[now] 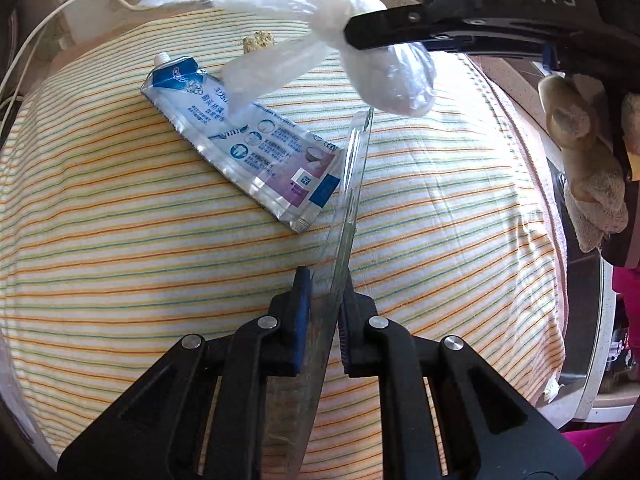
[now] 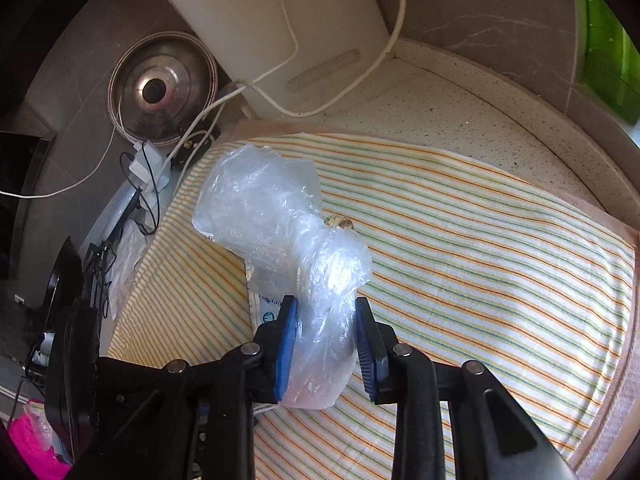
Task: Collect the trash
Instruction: 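Grasp the clear plastic strip with the left tool while the right tool grasps the clear plastic bag, then carry the clear strip and plastic bag over the blue wastebasket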
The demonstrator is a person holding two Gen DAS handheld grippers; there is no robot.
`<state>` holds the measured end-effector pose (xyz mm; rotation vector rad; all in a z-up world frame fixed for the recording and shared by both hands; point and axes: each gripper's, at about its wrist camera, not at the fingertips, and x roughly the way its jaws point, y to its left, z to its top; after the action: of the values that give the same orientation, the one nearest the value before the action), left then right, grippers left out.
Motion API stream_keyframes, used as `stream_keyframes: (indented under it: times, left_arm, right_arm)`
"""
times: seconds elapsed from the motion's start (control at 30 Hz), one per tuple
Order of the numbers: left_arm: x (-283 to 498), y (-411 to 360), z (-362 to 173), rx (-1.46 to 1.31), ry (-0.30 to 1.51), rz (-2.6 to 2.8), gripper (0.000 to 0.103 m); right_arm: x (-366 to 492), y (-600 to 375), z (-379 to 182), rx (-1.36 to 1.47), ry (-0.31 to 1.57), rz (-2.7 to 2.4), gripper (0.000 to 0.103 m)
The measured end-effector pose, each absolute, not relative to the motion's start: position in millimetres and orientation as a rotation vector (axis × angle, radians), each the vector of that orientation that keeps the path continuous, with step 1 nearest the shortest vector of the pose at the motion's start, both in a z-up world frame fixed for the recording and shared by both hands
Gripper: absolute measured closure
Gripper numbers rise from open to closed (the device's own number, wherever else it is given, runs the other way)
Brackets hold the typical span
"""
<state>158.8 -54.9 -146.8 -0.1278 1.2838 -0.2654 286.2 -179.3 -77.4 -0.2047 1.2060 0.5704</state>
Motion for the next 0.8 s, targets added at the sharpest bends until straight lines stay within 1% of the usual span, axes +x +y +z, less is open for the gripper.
stream_keyframes:
  times: [0.27, 0.43, 0.67, 0.8]
  left_arm:
    - [121.9, -16.8, -120.0, -0.299, 1.203, -0.211, 0.093]
    - [95.5, -7.4, -110.7, -0.356, 1.159, -0.164, 0.093]
    - [88.0, -2.2, -111.0, -0.387, 1.125, -0.109, 0.093]
    - [68.6, 9.4, -103.4, -0.405, 1.091, -0.066, 0.093]
  right_arm:
    - [263.0, -220.1, -55.3, -0.060, 1.152, 0.529, 0.075]
    - [231.5, -243.8, -48.0, 0.006, 1.124, 0.495, 0.075]
    - [189.1, -249.4, -41.6, 0.012, 1.117, 0.488, 0.075]
    - [166.4, -247.0, -39.7, 0.005, 1.122, 0.496, 0.075]
